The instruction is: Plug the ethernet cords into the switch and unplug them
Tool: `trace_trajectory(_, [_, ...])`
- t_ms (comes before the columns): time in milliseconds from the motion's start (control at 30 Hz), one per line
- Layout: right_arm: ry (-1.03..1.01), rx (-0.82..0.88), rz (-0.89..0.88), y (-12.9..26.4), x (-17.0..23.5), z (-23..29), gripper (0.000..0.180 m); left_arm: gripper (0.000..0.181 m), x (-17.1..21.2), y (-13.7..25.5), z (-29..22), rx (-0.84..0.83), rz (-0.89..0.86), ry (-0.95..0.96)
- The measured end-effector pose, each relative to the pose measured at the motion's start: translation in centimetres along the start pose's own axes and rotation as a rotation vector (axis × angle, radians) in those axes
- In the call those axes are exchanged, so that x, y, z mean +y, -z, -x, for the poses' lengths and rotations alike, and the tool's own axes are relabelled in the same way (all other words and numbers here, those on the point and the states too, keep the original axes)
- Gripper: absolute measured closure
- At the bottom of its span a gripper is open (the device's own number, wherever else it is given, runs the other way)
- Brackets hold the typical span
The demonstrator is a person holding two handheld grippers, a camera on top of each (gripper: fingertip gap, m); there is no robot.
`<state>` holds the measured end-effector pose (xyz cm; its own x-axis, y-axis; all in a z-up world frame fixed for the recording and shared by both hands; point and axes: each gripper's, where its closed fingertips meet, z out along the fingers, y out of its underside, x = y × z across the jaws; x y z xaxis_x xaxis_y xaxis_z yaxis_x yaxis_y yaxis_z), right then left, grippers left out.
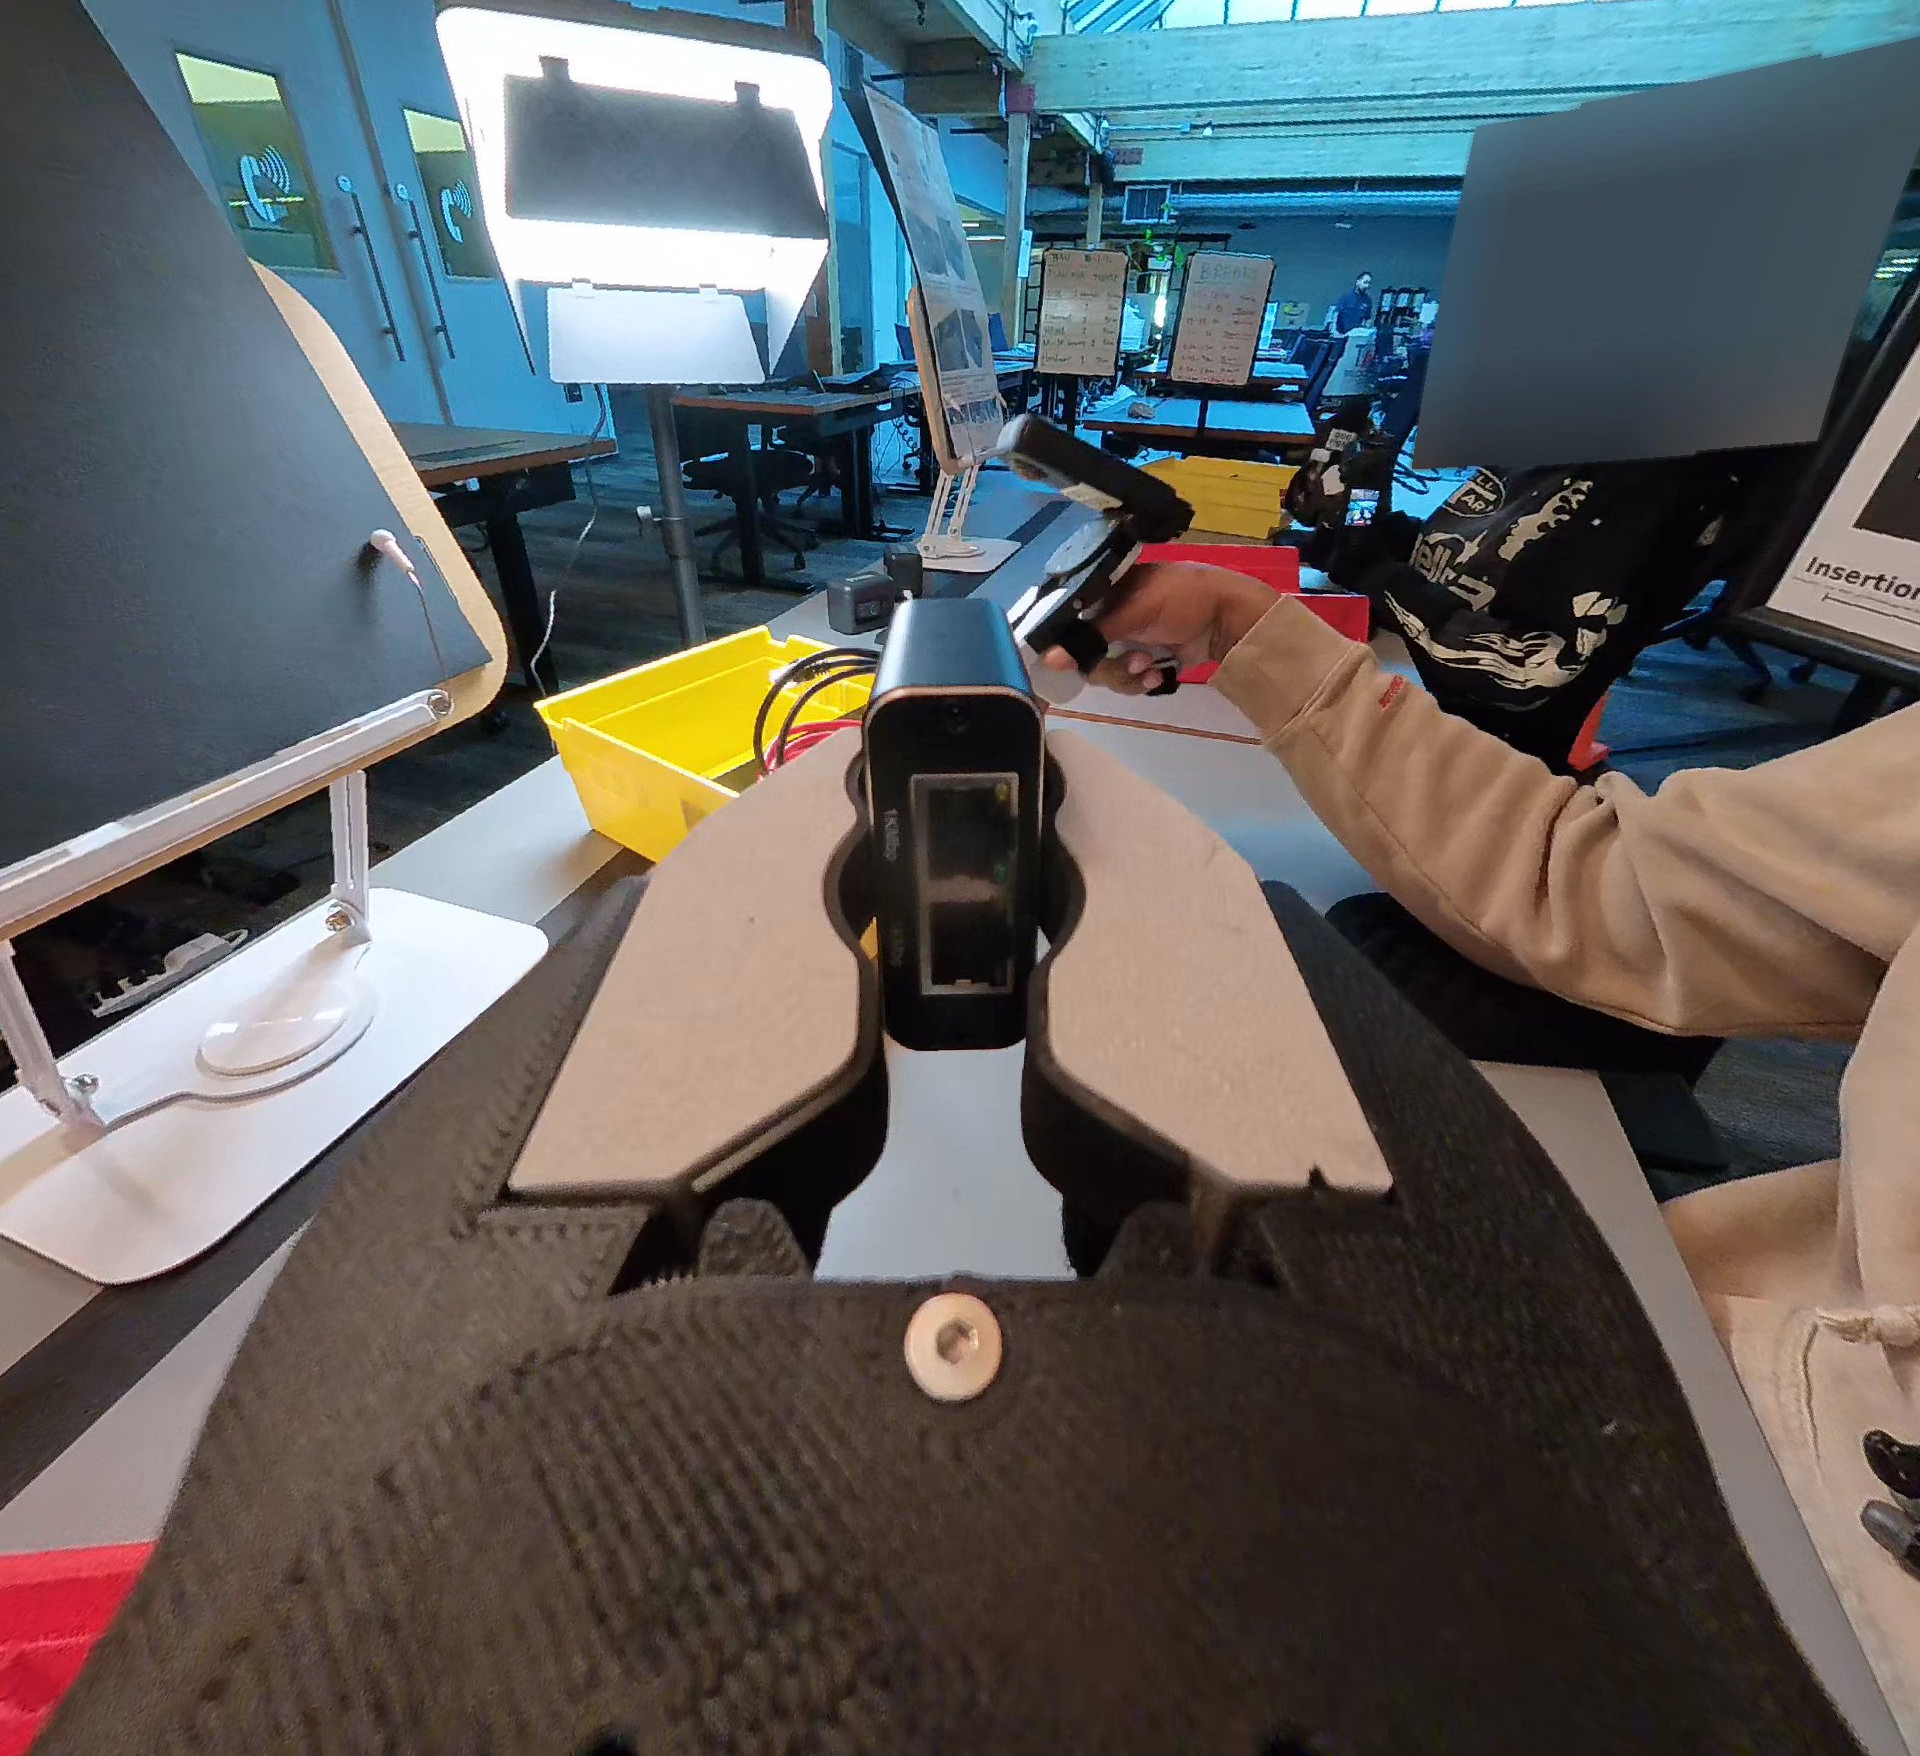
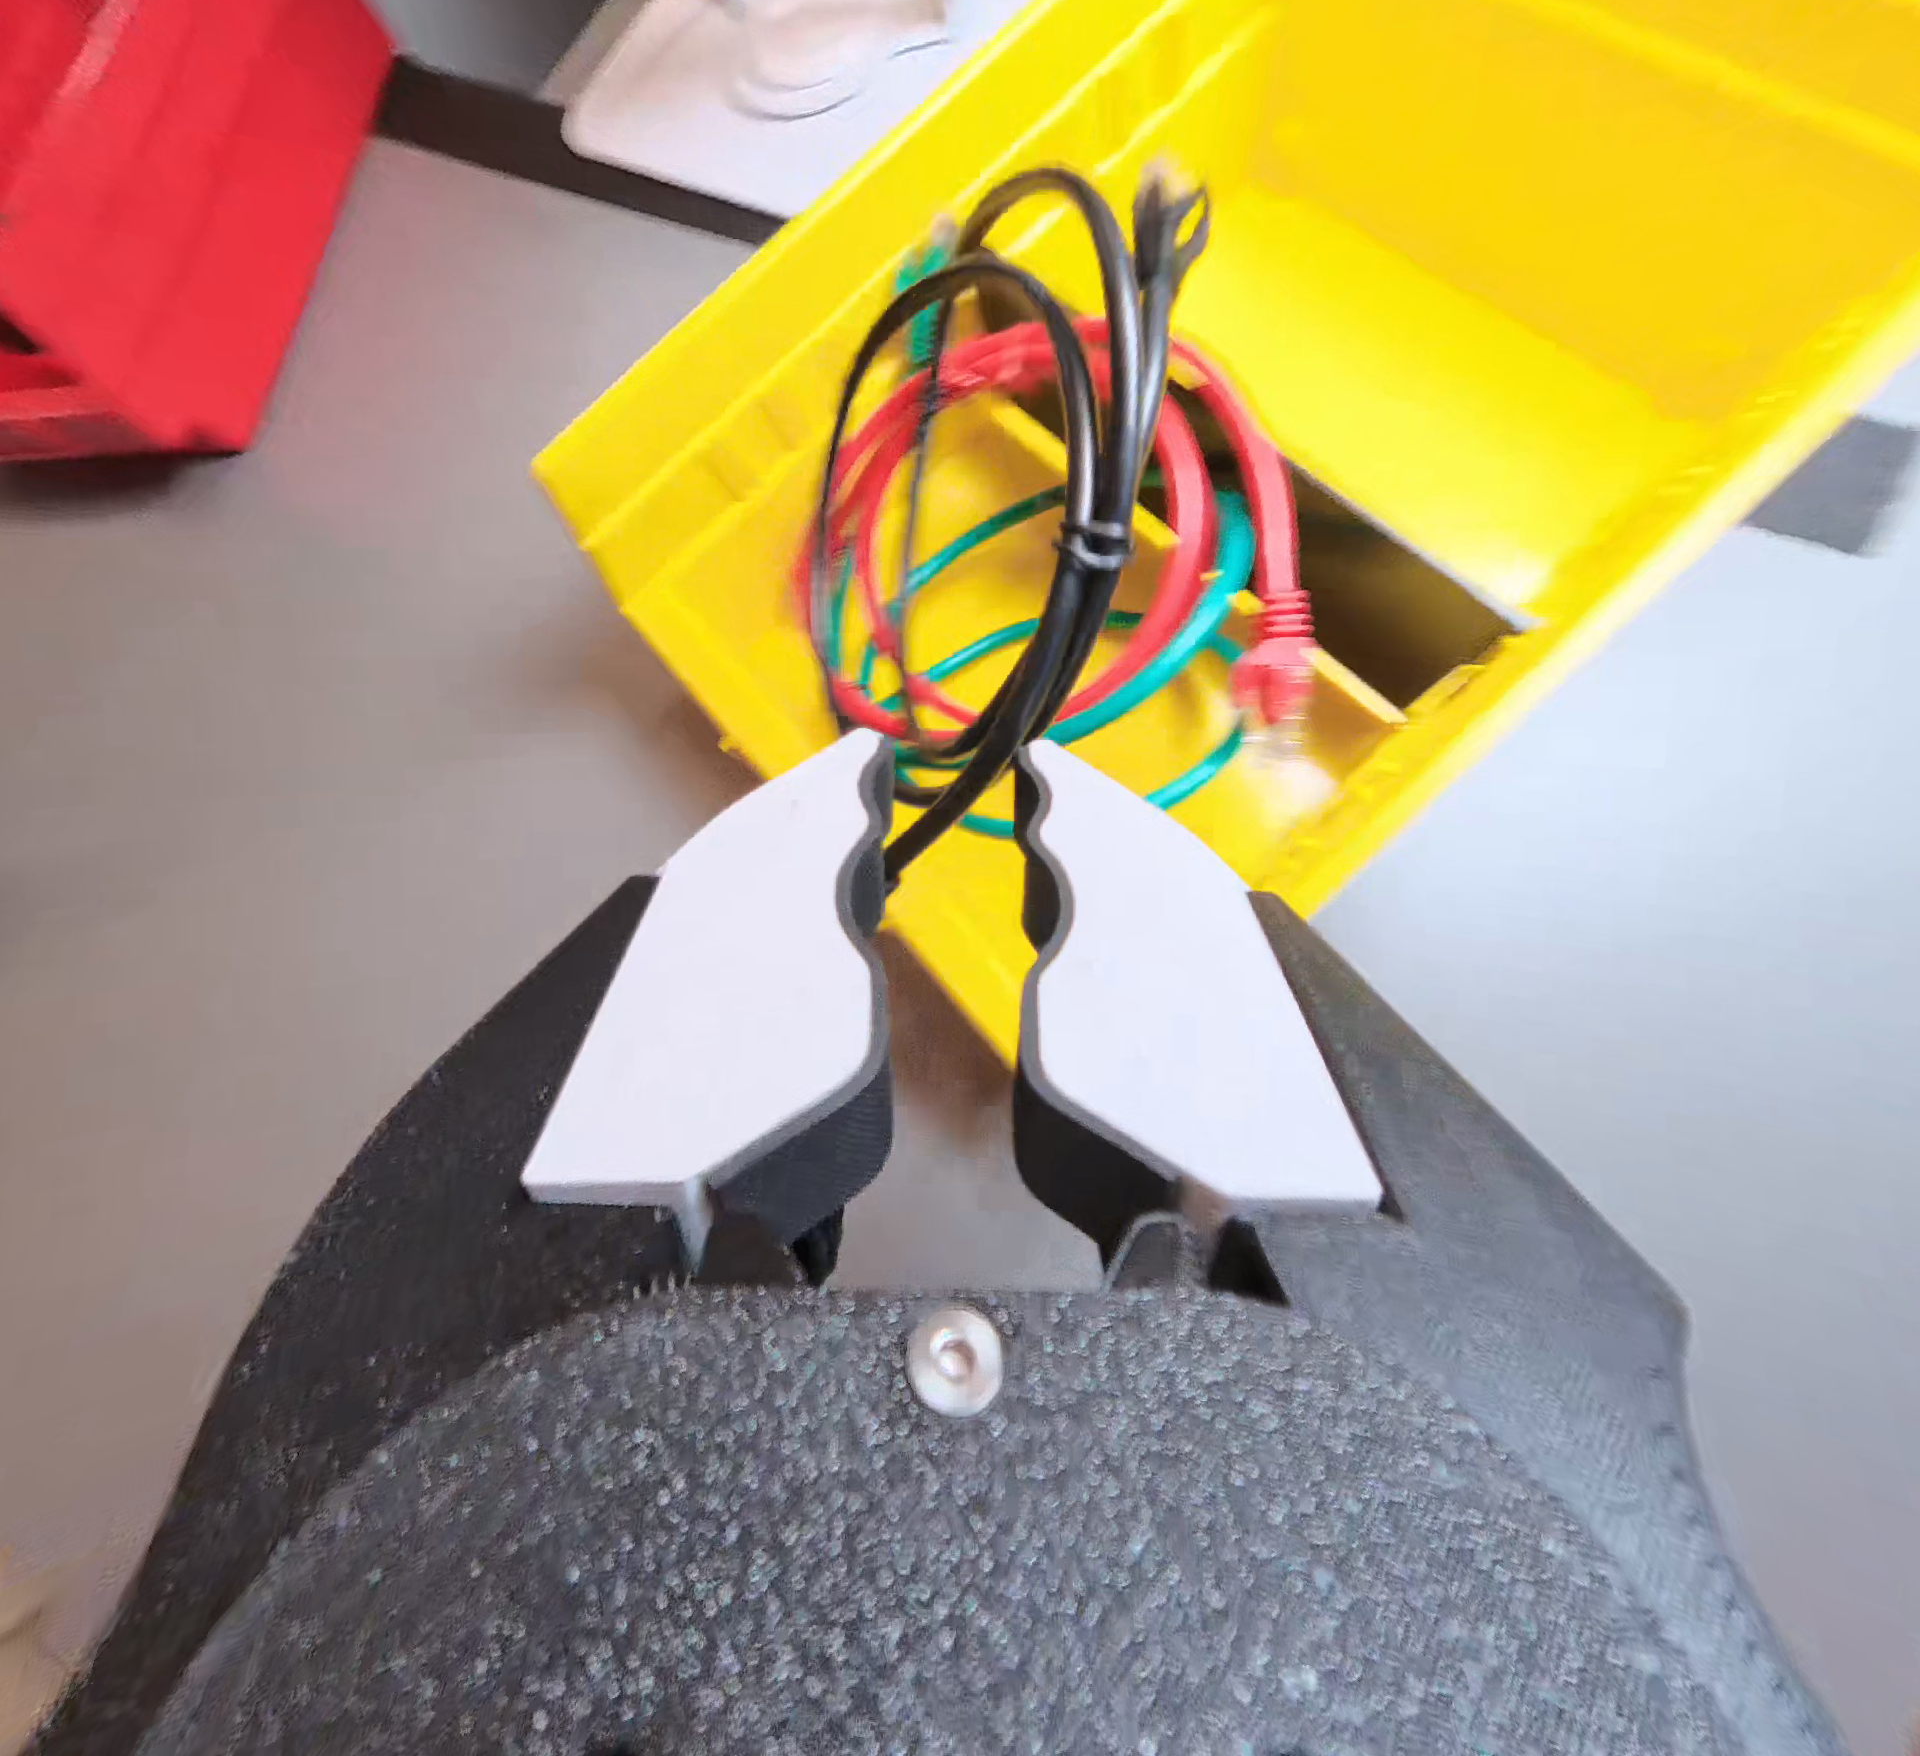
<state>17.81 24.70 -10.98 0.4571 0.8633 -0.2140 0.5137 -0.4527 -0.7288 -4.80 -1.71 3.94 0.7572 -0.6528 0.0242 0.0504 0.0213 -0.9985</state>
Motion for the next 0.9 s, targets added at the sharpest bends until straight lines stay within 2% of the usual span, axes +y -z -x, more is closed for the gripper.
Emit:
trace_trajectory(100, [0.06, 0.167, -0.069, 1.0, -1.6, -1.7, 0.155, 0.155, 0.4, -0.3, 0.0, 0.003, 0.01, 0.007])
trace_trajectory(267, [0.213, 0.237, -0.194, 2.0, -4.8, 0.0, 0.151, 0.155, 0.9, -0.8, -0.1, 0.013, 0.023, 0.014])
trace_trajectory(400, [0.452, 0.077, -0.46, 3.6, -9.3, 8.2, 0.142, 0.155, 1.8, -1.5, -0.4, 0.028, 0.043, 0.041])
trace_trajectory(500, [0.72, 0.0, -0.588, 4.1, -10.7, 16.2, 0.131, 0.155, 2.8, -2.4, 0.1, -0.002, 0.069, 0.142])
trace_trajectory(700, [1.144, -0.082, -0.479, -1.7, -7.0, 29.0, 0.116, 0.155, 5.8, -4.2, 1.0, -0.01, 0.09, 0.445])
trace_trajectory(800, [1.274, 0.024, -0.403, -5.4, -5.5, 30.4, 0.109, 0.155, 7.6, -5.1, 0.8, 0.008, 0.138, 0.529])
trace_trajectory(900, [1.325, 0.077, -0.37, -7.7, -4.6, 30.4, 0.113, 0.155, 9.7, -5.8, 0.2, 0.019, 0.233, 0.538])
